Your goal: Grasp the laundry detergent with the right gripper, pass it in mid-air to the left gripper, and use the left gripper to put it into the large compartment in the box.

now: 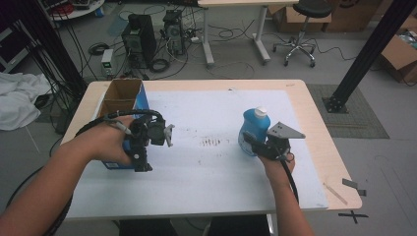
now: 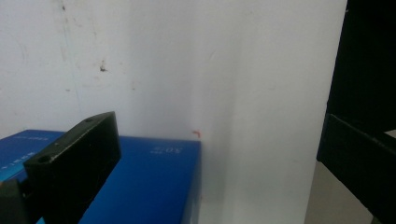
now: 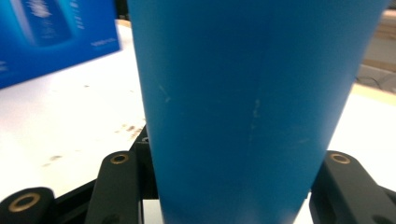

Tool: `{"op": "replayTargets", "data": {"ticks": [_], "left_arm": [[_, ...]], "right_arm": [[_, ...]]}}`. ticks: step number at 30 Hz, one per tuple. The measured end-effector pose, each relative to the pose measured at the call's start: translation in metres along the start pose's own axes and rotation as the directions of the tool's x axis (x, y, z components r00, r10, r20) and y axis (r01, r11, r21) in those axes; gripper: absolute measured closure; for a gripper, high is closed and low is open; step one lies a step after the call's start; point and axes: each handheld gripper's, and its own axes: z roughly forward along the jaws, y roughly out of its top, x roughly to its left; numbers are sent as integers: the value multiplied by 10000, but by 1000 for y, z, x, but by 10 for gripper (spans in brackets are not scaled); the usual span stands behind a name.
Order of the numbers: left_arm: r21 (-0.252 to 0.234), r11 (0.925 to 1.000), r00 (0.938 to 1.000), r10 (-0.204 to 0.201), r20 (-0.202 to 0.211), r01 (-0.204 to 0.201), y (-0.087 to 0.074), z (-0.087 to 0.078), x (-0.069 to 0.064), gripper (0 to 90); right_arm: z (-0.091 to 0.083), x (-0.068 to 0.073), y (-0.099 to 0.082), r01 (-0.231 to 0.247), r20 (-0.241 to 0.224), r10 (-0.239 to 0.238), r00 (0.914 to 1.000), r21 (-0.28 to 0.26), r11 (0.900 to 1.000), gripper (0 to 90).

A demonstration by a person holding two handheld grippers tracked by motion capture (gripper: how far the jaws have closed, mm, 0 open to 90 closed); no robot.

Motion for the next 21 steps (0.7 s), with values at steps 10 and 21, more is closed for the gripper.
{"op": "replayTargets", "data": {"ticks": [10, 21], "left_arm": [[-56, 9998, 9998, 191, -1, -191, 17, -15, 3, 1], [-115, 9987, 9986, 506, 147, -505, 39, -24, 2, 1]], "right_arm": [[-28, 6, 42, 1202, -3106, -1323, 9413, -576, 9911, 466], [-16, 41, 51, 2561, -5382, -2578, 8024, -797, 9634, 466]]}}
